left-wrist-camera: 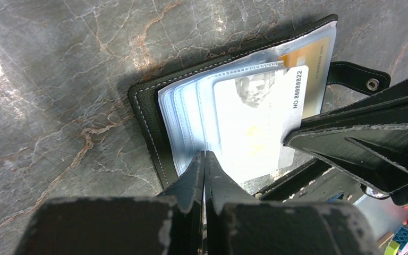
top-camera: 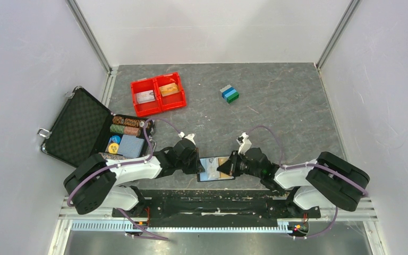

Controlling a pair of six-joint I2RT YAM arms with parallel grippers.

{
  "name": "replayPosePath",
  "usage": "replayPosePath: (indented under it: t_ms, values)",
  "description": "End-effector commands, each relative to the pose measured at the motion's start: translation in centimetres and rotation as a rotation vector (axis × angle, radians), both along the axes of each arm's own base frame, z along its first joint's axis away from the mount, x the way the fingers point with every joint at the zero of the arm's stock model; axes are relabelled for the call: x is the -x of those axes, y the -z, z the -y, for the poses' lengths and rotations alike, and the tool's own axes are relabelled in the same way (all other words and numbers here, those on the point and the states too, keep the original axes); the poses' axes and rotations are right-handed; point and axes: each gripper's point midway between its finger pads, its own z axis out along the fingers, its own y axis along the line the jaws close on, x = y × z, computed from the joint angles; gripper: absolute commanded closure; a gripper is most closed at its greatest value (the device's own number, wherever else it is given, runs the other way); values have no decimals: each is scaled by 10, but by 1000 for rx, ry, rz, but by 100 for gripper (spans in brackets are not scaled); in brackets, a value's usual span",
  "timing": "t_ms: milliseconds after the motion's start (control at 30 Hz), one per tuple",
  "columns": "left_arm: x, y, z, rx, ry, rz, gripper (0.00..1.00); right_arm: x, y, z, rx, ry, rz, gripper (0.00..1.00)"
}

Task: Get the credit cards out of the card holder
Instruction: Remove the credit card from the card holder.

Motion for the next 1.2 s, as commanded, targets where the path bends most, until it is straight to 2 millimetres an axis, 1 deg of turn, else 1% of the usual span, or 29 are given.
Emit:
replayPosePath:
  t_ms: [0,167,333,433,533,600,700,800,833,867,900,933,1000,1100,1167]
  values:
    - [6,24,-22,-124,-10,-24,98,-12,-3,13,43,53,51,100]
    - [6,23,-21,-121,-6,-25,98,-18,-9,24,69,85,75,100]
    - [4,19,-17,-112,4,-19,97,-20,-12,33,84,107,79,100]
    - [1,11,-12,-104,18,-4,95,-21,-23,36,59,121,94,100]
    - [-4,2,-7,-95,29,11,88,-24,-34,39,41,148,112,100]
    - [-6,-4,-1,-79,35,16,79,-25,-41,41,27,161,120,100]
    - [-10,-19,9,-41,47,29,58,-26,-50,42,-8,182,125,100]
    - [-13,-40,18,18,58,55,42,-26,-66,41,-75,196,149,100]
    - [-14,-49,22,43,59,70,39,-26,-72,42,-104,206,154,100]
    - [-15,-56,24,67,58,81,30,-25,-78,42,-137,212,161,100]
    - [-16,-64,27,95,58,95,25,-27,-83,44,-158,234,174,100]
    - [-17,-73,30,133,57,113,22,-27,-91,46,-193,247,189,100]
    - [-17,-89,38,221,57,142,19,-27,-103,48,-248,262,214,100]
    - [-16,-111,46,340,56,179,17,-27,-114,52,-285,280,235,100]
    - [-13,-121,50,403,60,188,16,-26,-118,53,-308,281,242,100]
